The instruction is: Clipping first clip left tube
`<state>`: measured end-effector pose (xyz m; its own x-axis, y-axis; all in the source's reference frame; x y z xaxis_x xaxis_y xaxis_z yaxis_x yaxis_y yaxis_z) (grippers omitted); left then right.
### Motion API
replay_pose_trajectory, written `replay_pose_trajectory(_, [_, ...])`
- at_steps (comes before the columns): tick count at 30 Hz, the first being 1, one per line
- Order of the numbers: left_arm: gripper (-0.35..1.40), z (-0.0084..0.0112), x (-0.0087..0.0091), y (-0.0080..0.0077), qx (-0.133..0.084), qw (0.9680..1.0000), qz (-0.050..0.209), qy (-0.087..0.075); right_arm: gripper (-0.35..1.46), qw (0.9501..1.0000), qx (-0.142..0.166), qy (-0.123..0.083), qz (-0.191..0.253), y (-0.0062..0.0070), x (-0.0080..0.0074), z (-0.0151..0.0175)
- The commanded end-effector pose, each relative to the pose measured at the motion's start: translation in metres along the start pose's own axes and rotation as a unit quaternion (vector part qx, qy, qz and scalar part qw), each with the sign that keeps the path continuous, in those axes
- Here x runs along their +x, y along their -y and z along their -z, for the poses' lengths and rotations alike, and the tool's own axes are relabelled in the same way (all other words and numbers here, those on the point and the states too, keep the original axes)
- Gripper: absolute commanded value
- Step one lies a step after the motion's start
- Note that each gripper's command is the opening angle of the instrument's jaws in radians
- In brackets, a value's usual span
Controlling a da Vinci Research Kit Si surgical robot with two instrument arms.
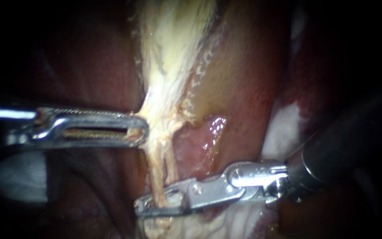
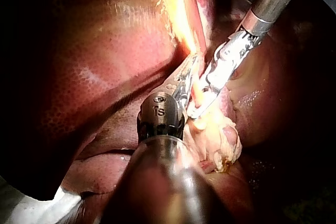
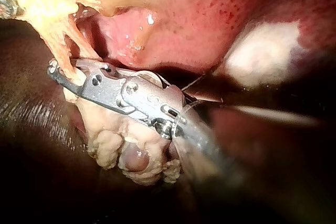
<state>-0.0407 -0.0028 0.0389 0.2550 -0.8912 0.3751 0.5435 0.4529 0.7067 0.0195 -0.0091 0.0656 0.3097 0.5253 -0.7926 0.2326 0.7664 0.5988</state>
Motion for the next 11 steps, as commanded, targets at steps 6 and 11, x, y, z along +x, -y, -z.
replay_pose_trajectory(6, [-0.35, 0.0, -0.0001, 0.0001, 0.0, 1.0, 0.0, 0.0, -0.35, 1.0, 0.0, 0.001, 0.0, 0.0, 0.0, -0.0002])
replay_pose_trajectory(11, [-0.35, 0.0, -0.0001, 0.0001, 0.0, 1.0, 0.0, 0.0, -0.35, 1.0, 0.0, 0.001, 0.0, 0.0, 0.0, -0.0002])
